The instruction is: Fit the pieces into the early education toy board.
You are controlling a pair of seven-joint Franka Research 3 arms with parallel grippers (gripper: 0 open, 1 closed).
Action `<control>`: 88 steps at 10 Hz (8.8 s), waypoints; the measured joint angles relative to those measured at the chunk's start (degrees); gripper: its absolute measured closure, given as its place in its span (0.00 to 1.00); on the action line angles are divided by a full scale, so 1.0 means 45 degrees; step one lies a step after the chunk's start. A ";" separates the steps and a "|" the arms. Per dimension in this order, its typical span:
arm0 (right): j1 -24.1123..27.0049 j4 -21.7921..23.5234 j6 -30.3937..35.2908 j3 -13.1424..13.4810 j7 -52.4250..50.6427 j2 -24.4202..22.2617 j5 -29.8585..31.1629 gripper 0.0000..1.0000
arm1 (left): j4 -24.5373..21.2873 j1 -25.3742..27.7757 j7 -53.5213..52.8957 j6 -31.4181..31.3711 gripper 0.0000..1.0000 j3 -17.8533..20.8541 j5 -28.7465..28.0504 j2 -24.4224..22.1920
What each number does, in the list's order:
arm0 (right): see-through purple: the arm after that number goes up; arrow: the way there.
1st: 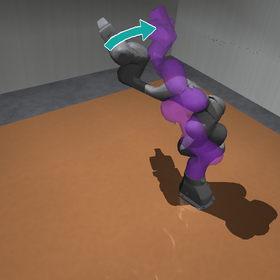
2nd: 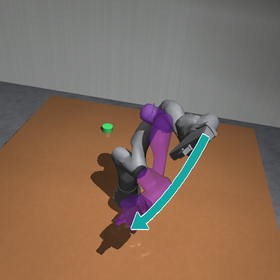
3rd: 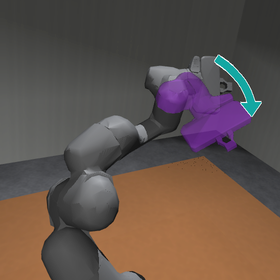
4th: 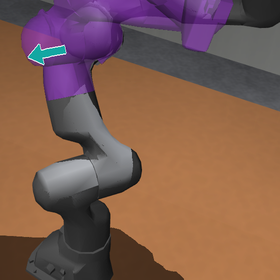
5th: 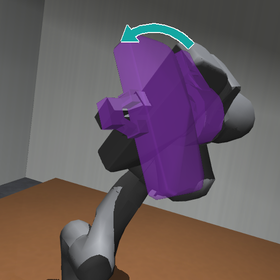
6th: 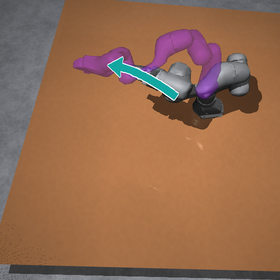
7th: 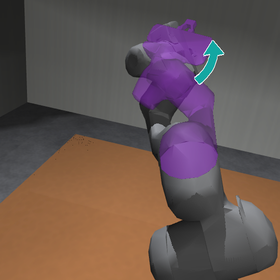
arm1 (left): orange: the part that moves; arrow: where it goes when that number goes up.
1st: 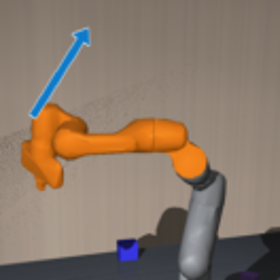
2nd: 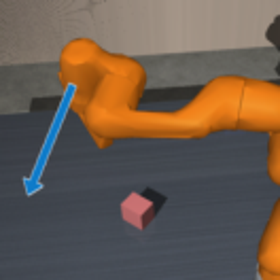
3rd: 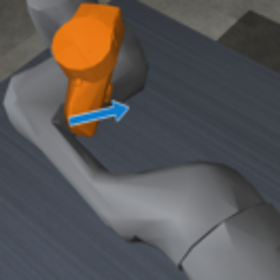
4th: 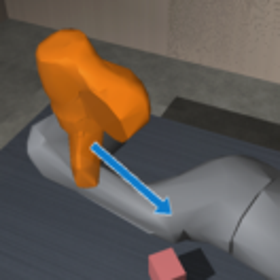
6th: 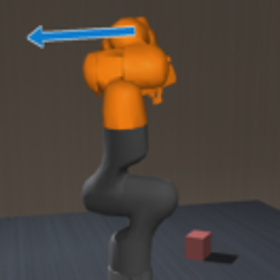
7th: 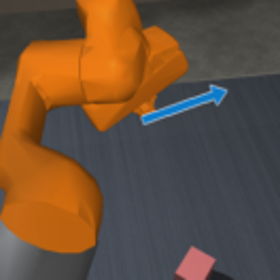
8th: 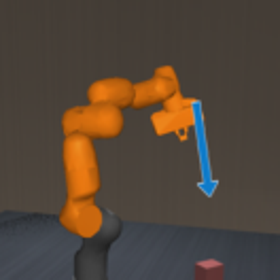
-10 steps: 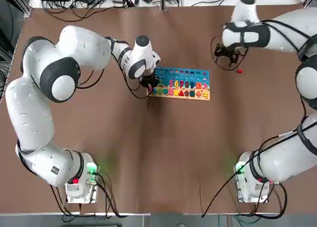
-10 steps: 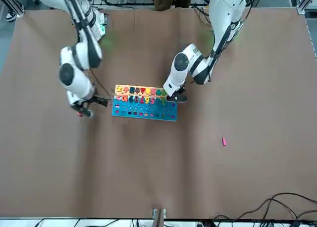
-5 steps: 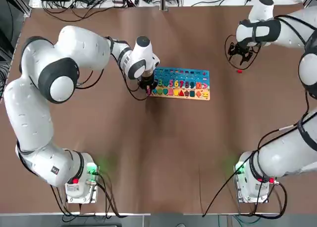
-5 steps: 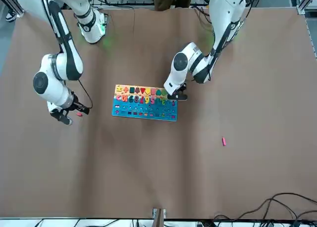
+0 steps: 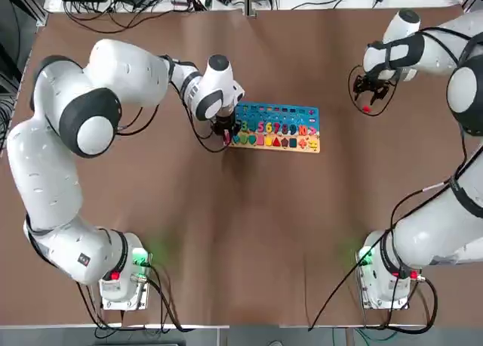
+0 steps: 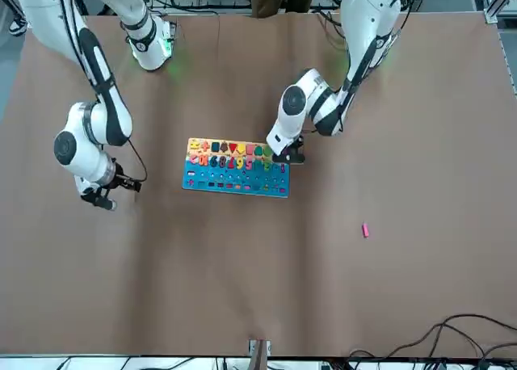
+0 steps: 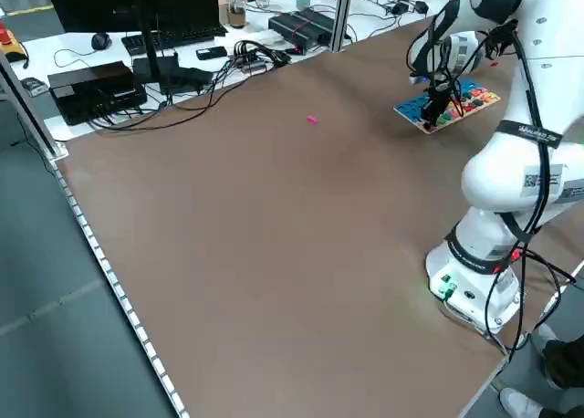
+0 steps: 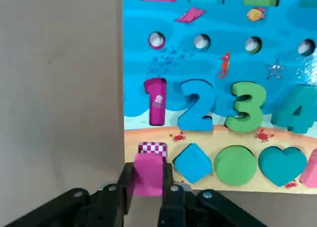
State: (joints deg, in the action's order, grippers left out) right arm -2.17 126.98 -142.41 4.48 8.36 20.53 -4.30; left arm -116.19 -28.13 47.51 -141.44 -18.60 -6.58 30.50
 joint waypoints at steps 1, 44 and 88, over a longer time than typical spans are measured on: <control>0.0148 -0.0017 -0.0087 0.0000 -0.0509 0.0068 0.0003 0.24 | 0.0076 -0.0019 -0.0004 0.0001 0.74 0.0000 0.0000 0.0065; 0.0388 0.1039 -0.1585 -0.0050 -0.0829 0.0159 0.0004 0.57 | 0.0454 0.0061 -0.0165 0.0299 0.66 0.0072 -0.0016 0.0303; -0.5825 0.0921 -0.1451 -0.0355 0.3554 0.0037 -0.1041 0.65 | 0.3308 0.7452 -0.4827 0.0338 0.86 0.0556 -0.1425 0.1932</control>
State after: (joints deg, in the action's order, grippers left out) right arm -28.38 131.13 -148.94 2.88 24.36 20.70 -8.99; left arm -101.31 5.40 25.79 -139.92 -16.10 -12.99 39.19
